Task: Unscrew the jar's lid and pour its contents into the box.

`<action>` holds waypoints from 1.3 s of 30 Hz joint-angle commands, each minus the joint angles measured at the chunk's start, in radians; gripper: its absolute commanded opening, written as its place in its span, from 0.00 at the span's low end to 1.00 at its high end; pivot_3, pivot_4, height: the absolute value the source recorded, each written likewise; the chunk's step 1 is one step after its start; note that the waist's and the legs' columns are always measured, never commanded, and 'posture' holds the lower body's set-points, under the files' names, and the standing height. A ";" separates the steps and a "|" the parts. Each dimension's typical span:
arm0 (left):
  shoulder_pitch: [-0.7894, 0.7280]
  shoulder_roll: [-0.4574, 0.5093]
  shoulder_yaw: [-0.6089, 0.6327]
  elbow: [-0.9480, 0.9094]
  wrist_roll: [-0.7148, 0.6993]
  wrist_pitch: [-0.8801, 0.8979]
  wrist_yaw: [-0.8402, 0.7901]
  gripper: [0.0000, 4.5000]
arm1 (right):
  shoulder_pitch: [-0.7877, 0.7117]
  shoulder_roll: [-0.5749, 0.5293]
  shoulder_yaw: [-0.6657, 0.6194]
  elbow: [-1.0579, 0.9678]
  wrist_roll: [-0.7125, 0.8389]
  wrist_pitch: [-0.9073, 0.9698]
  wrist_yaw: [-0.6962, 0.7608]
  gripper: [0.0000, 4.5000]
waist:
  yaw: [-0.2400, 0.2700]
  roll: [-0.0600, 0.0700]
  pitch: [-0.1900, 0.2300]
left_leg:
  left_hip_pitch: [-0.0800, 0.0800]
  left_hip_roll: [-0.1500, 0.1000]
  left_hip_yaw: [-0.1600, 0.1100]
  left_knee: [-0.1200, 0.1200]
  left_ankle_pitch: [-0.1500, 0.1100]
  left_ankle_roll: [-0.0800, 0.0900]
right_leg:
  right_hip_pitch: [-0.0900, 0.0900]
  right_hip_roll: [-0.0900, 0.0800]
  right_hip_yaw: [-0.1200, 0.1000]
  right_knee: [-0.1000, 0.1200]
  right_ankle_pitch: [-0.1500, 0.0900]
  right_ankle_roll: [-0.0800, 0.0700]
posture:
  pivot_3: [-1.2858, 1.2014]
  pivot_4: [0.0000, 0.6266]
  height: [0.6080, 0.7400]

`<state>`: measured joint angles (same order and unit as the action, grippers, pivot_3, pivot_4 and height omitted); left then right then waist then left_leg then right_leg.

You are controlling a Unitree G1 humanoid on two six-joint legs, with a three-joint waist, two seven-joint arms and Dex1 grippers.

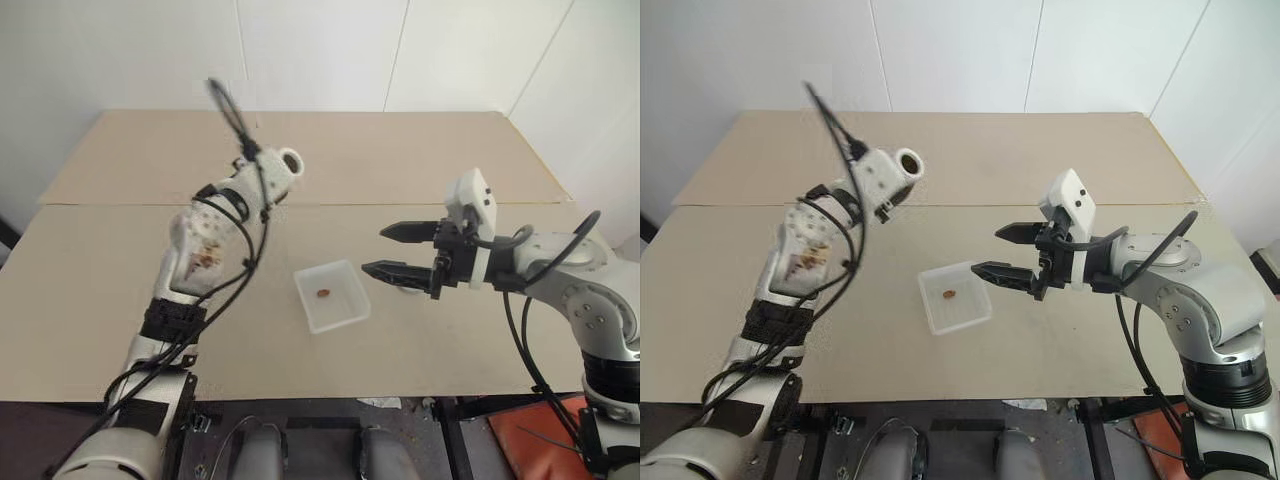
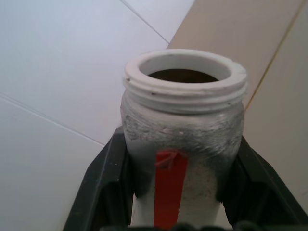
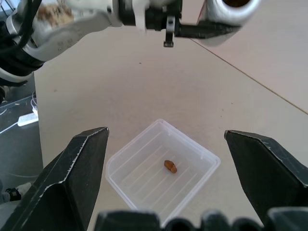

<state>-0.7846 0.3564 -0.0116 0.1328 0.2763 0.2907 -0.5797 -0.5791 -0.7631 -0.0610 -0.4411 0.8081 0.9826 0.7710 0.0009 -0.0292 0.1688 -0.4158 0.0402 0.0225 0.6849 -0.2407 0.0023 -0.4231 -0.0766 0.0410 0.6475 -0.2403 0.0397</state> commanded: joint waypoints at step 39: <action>0.822 0.477 0.527 -0.467 -0.895 0.111 -0.550 1.00 | 0.083 -0.057 -0.051 -0.048 0.002 -0.065 0.036 1.00 | -0.016 0.000 0.000 | 0.004 0.004 0.002 -0.003 0.000 0.000 | 0.000 0.001 0.001 -0.001 0.000 -0.001 | 0.52 0.24 1.00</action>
<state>0.0392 0.7931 0.4293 -0.2877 -0.5553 0.4027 -1.0633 -0.4920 -0.8020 -0.0859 -0.4681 0.8163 0.9587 0.7877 -0.0152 -0.0292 0.1687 -0.4107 0.0444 0.0249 0.6819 -0.2408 0.0021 -0.4216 -0.0750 0.0417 0.6467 -0.2407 0.0384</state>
